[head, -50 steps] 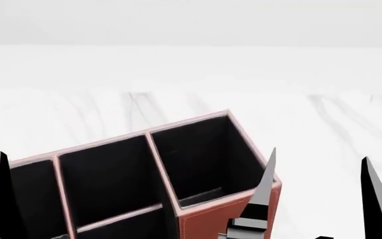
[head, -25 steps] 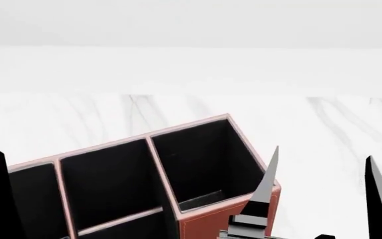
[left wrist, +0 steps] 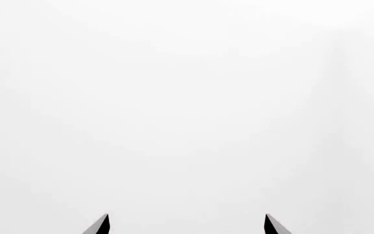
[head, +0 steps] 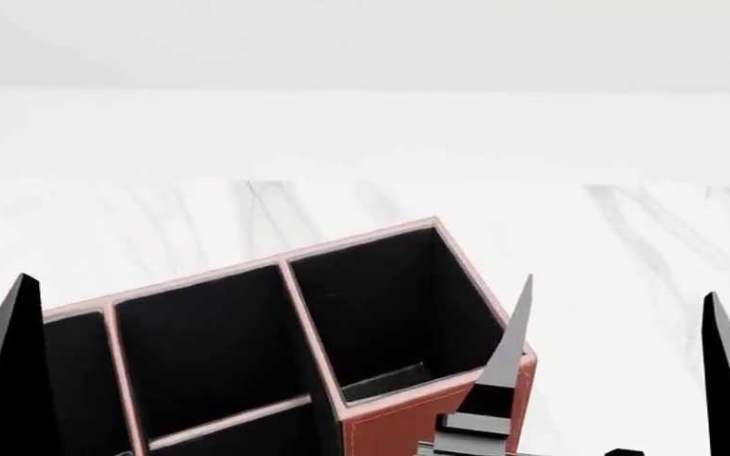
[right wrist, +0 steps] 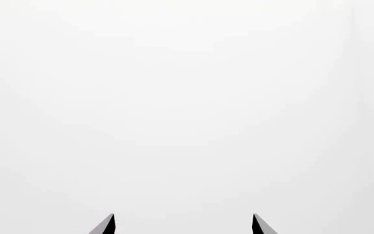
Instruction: Pick up the book and place it in the front compartment of the caddy.
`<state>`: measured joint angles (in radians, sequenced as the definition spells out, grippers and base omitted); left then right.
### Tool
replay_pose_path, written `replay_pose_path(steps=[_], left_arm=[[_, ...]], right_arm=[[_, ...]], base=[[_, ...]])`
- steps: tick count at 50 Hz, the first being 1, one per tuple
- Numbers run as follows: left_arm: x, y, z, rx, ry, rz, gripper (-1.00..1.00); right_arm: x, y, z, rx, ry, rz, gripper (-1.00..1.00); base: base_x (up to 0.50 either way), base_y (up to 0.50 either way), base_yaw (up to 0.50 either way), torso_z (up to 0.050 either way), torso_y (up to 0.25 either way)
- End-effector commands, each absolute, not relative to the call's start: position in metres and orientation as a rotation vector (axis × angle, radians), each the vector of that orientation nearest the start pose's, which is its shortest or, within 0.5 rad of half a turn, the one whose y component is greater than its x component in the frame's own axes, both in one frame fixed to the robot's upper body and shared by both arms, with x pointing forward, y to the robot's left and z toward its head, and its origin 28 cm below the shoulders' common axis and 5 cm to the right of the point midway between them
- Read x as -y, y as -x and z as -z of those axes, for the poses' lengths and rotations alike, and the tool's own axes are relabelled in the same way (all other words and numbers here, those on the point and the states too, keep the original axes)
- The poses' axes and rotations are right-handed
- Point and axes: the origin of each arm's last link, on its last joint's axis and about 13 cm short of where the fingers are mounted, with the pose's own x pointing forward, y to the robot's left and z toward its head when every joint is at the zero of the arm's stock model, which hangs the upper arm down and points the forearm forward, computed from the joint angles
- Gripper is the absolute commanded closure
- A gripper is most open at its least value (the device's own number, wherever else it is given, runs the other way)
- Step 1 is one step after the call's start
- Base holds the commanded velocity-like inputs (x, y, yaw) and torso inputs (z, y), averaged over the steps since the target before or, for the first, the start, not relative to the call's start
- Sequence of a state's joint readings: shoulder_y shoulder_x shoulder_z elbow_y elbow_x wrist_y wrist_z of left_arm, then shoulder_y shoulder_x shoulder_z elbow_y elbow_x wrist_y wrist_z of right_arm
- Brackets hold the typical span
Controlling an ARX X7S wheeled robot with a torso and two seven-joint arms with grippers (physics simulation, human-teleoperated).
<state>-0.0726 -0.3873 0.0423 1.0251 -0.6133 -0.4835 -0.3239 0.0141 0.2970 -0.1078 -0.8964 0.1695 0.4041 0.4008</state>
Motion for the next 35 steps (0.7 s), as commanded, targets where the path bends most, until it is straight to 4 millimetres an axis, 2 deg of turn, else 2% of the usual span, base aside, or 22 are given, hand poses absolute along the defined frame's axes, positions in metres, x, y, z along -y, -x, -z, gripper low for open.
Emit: replay_pose_path(steps=[1,16,22,25,26,29,35], left_arm=[[-0.211,-0.155,-0.201,0.385,0.104,0.38,-1.0],[-0.21,-0.144,-0.199,0.119,0.114,0.757,-1.0],[-0.209,-0.137,-0.2,0.071,0.162,0.884,-1.0],[-0.21,-0.137,-0.202,0.04,0.18,0.911,-1.0],[-0.21,-0.137,-0.196,0.033,0.179,0.913,-1.0],[-0.21,-0.136,-0.206,0.018,0.18,0.966,-1.0],[-0.211,-0.144,-0.203,-0.078,0.117,0.974,-1.0]], right_arm=[[0.105,-0.169,-0.166,0.48,0.035,0.111,-1.0],[0.105,-0.168,-0.169,0.488,0.036,0.106,-1.0],[0.105,-0.168,-0.169,0.489,0.04,0.106,-1.0],[0.105,-0.167,-0.17,0.491,0.039,0.107,-1.0],[0.106,-0.167,-0.17,0.491,0.039,0.107,-1.0],[0.106,-0.167,-0.171,0.493,0.04,0.108,-1.0],[0.105,-0.167,-0.17,0.492,0.041,0.107,-1.0]], base=[[0.0,0.0,0.0,0.0,0.0],[0.0,0.0,0.0,0.0,0.0],[0.0,0.0,0.0,0.0,0.0],[0.0,0.0,0.0,0.0,0.0],[0.0,0.0,0.0,0.0,0.0],[0.0,0.0,0.0,0.0,0.0],[0.0,0.0,0.0,0.0,0.0]])
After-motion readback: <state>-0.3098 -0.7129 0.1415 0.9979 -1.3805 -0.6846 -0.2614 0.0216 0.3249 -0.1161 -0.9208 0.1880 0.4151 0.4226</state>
